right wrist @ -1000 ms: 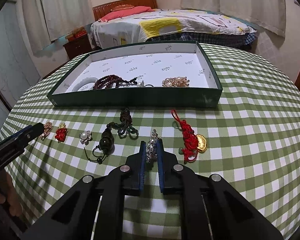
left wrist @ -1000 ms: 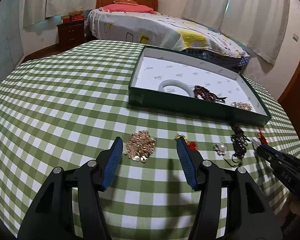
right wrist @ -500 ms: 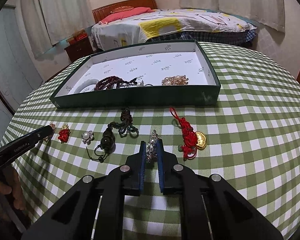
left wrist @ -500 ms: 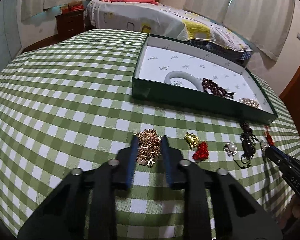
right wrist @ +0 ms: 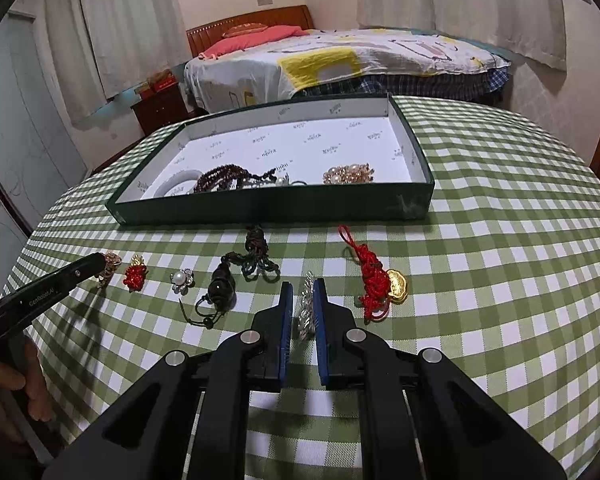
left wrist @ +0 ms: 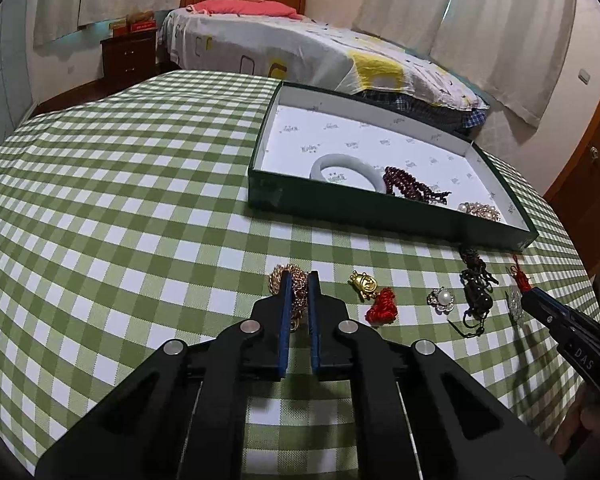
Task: Organize jewelry
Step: 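Close the left tool on the gold chain while the right tool closes on the silver rhinestone pendant, then lift the gold chain into the tray and open the left tool while the right tool releases the pendant there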
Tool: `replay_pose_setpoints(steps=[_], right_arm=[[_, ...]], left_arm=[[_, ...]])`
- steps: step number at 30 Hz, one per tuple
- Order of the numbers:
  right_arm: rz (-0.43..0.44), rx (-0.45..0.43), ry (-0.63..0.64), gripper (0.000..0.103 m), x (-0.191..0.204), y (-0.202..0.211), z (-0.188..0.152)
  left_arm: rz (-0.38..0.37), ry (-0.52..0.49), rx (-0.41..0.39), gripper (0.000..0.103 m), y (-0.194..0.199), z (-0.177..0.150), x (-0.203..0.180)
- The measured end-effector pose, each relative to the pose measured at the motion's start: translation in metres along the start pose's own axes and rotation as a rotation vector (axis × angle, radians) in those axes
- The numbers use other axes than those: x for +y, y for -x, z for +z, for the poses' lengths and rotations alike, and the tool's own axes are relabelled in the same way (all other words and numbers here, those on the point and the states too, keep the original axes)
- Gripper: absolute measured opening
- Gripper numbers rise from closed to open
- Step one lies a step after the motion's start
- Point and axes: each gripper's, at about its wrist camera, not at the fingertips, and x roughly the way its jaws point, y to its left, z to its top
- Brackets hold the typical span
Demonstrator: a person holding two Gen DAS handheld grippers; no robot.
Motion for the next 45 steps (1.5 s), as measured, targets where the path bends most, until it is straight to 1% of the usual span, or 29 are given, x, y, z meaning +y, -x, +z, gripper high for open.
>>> replay_pose_setpoints(steps=[1, 4, 9, 14, 19, 23, 24, 25, 27, 29, 35, 36, 37, 39, 40, 45], right_arm=[[0.0, -0.006, 0.001, 0.011, 0.0, 0.001, 0.0], [0.0, -0.019, 0.004, 0.008, 0.001, 0.004, 0.001], [-0.004, -0.024, 0.007, 0.006, 0.001, 0.005, 0.001], [0.014, 0.014, 0.023, 0.006, 0.004, -0.002, -0.001], [0.01, 0.002, -0.014, 0.008, 0.0, -0.001, 0.0], [0.009, 0.022, -0.035, 0.008, -0.004, -0.006, 0.0], [0.007, 0.021, -0.033, 0.01, -0.004, -0.006, 0.0], [-0.001, 0.026, -0.029, 0.022, -0.003, -0.007, 0.0], [-0.012, 0.032, -0.028, 0.038, -0.003, -0.008, 0.0], [-0.015, 0.026, -0.02, 0.038, -0.001, -0.008, 0.0], [-0.008, 0.055, -0.005, 0.037, 0.005, -0.016, 0.001], [-0.006, 0.065, 0.0, 0.034, 0.006, -0.018, 0.001], [-0.003, 0.074, 0.003, 0.026, 0.006, -0.02, 0.001], [-0.005, 0.08, 0.003, 0.018, 0.006, -0.021, 0.0], [-0.002, 0.082, 0.003, 0.012, 0.006, -0.021, 0.0], [-0.005, 0.068, 0.023, 0.012, 0.009, -0.018, -0.002]], left_arm=[[-0.009, 0.003, -0.008, 0.008, 0.002, 0.0, 0.001], [-0.006, 0.001, -0.019, 0.008, 0.006, 0.0, 0.002], [-0.007, 0.004, -0.022, 0.008, 0.008, 0.0, 0.003], [-0.009, 0.003, -0.019, 0.008, 0.009, 0.0, 0.003], [-0.01, 0.0, -0.016, 0.008, 0.008, 0.0, 0.003], [-0.01, 0.001, -0.015, 0.008, 0.008, 0.0, 0.003], [-0.01, 0.0, -0.014, 0.008, 0.007, 0.0, 0.002], [-0.011, -0.001, -0.013, 0.008, 0.007, 0.0, 0.002], [-0.01, -0.002, -0.012, 0.008, 0.007, 0.0, 0.002], [-0.01, -0.001, -0.013, 0.008, 0.006, 0.0, 0.002], [-0.01, -0.002, -0.012, 0.008, 0.006, 0.0, 0.002], [-0.011, -0.002, -0.011, 0.008, 0.006, 0.0, 0.002], [-0.011, -0.002, -0.011, 0.008, 0.006, 0.0, 0.002], [-0.011, -0.004, -0.01, 0.008, 0.006, 0.0, 0.001], [-0.011, -0.004, -0.011, 0.008, 0.005, 0.0, 0.001], [-0.011, -0.003, -0.012, 0.008, 0.005, 0.0, 0.001]])
